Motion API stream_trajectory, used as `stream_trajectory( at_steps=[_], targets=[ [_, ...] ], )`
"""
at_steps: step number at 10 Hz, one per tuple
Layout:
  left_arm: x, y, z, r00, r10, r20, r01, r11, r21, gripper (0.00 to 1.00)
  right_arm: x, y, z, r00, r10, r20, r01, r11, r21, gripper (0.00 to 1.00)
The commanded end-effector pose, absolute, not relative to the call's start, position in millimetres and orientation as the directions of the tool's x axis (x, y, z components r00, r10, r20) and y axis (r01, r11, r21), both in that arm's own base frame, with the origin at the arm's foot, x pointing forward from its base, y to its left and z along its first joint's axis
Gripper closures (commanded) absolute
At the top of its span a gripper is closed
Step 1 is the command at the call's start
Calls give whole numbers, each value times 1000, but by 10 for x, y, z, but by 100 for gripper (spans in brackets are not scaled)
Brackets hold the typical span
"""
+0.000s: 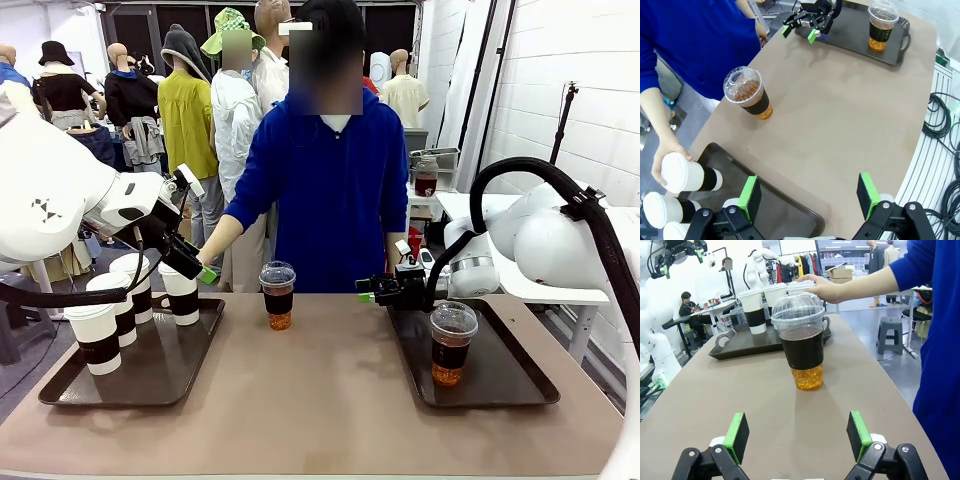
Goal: Distribute the coffee onto the tray.
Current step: Pick up another iced Americano from the middle of the table and place it on the right Handle tray.
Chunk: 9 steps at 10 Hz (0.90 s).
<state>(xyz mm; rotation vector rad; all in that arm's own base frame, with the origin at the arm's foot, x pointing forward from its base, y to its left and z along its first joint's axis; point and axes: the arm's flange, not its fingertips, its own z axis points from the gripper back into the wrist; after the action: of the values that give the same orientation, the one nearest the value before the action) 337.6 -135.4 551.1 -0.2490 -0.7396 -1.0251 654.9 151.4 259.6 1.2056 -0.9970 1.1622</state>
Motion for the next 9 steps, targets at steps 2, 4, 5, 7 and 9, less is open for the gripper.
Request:
stream_trajectory(
  at_steps=[2, 4, 5, 7, 9],
  targets=[
    [3373, -1344, 5510, 305, -683, 664, 849, 510, 136, 0, 6548, 1606, 2586, 158, 125, 979, -987, -23, 162, 0],
    [3373, -1344, 5510, 305, -683, 664, 849, 510, 136, 0, 6551, 1780, 2584, 159, 133, 978, -986, -18, 163, 0],
    [3373, -1344, 5510, 305, -683, 664, 849, 510, 136, 0, 6547, 1882, 2596, 150, 139, 979, -988, -3, 152, 0],
    [3373, -1344, 5510, 305, -683, 664, 849, 510, 136, 0, 6548, 2066, 2579, 150, 131, 980, -988, -13, 153, 0],
    [3373, -1344, 5510, 305, -683, 664, 849, 510, 136, 0, 6584, 2286, 2594, 141, 113, 984, -990, -7, 143, 0]
  ],
)
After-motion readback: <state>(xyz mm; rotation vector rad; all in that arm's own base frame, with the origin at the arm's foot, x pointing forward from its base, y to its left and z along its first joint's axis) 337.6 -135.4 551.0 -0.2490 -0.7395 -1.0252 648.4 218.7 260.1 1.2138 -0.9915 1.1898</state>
